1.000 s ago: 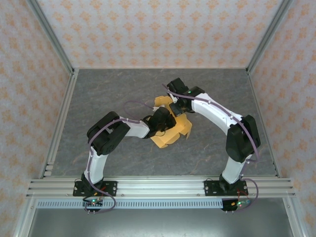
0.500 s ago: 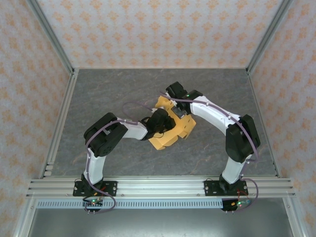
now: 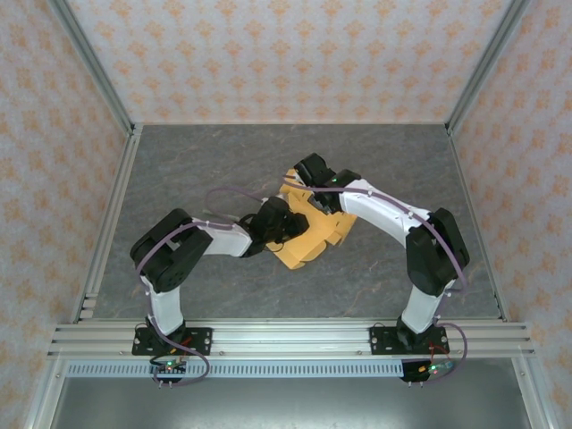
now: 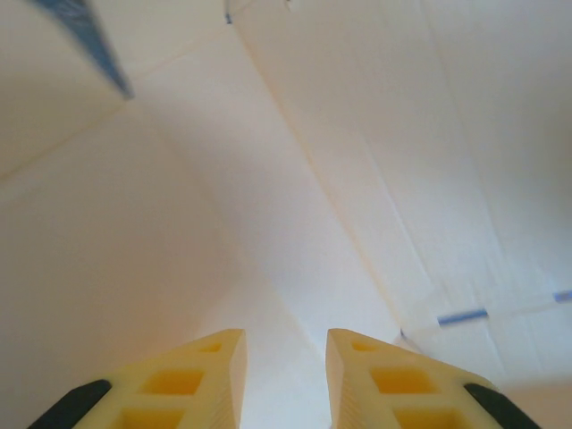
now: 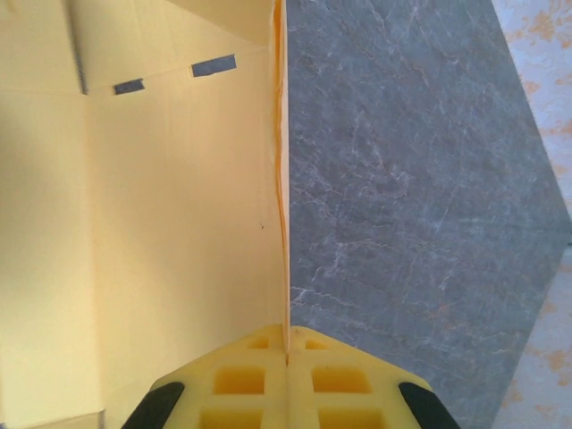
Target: Fold the paper box
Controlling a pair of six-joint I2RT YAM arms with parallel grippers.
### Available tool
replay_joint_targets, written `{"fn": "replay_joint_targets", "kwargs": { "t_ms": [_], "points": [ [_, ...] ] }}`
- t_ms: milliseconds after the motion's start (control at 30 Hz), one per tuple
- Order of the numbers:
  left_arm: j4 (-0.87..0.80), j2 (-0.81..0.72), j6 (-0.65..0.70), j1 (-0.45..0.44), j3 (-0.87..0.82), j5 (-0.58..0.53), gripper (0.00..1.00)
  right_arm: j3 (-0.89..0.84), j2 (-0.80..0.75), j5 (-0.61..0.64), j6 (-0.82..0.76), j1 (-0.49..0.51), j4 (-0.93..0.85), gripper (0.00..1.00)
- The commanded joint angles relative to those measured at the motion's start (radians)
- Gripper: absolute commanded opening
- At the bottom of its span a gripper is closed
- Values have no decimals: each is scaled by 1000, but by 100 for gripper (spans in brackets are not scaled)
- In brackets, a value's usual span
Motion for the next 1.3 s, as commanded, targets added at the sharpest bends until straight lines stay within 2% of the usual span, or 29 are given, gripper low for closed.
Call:
{"fn": "replay_joint_targets", "kwargs": {
  "t_ms": [0, 200, 400, 500, 667, 833, 1033, 1267],
  "points": [
    [-75, -67, 44, 22, -35, 4, 30, -41, -41, 24, -133, -12, 88, 0],
    [-161, -137, 116, 68, -98, 6, 29, -93, -80, -94, -246, -66, 191, 0],
    [-200, -197, 210, 86, -134, 10, 28, -88, -113, -314, -294, -123, 177, 0],
    [-232, -255, 295, 101, -130, 28, 28, -62, -113, -395, -305, -150, 122, 0],
    [-401, -348, 511, 153, -58, 4, 32, 4, -111, -527, -315, -199, 1, 0],
    [-400, -352, 641, 235, -13, 91, 38, 50, -114, -635, -313, -240, -75, 0],
    [-320, -287, 797, 237, 23, 212, 40, 115, -96, -726, -293, -288, -155, 0],
    [-301, -186, 925, 234, 84, 342, 40, 133, -71, -727, -284, -294, -184, 0]
  ]
}}
